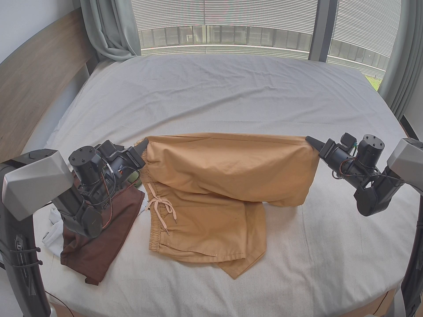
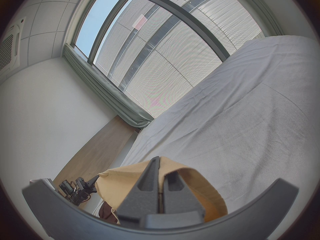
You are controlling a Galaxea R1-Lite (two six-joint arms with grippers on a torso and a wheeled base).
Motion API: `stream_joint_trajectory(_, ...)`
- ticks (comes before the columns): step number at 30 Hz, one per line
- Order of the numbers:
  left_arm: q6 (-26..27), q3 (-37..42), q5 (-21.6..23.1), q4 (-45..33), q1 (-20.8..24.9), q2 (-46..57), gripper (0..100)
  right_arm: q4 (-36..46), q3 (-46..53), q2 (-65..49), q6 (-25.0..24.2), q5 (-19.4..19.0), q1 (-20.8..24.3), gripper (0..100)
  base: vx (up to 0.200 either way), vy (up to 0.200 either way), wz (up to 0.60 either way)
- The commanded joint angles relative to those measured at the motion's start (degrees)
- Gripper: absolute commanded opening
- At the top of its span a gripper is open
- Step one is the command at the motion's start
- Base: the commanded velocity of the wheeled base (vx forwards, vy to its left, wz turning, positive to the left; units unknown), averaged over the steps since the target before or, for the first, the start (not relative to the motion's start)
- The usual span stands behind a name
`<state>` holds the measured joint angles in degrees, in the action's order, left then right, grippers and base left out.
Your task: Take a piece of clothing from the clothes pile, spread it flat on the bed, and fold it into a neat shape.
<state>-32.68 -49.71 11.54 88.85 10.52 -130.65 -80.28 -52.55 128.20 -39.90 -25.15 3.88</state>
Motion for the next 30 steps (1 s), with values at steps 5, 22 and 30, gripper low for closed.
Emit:
stream_joint_trajectory(5, -0.3, -6.9, -3.5, 0.0, -0.1, -5.5, 0, -0.2, -5.0, 5.0, -0.1, 0.0, -0.4, 0, 0.000, 0.000, 0.00)
stream_joint_trajectory(22, -2.1, -16.0, -5.5, -0.1, 0.0, -11.6, 0, 1.0, -16.8, 11.9, 0.0, 0.0, -0.3, 0, 0.000, 0.000, 0.00)
stream_joint_trajectory(30, -3.2, -17.5, -5.5, -0.1, 0.0, -12.8, 0, 1.3, -21.5, 14.7, -0.1, 0.0, -0.4, 0, 0.000, 0.000, 0.00)
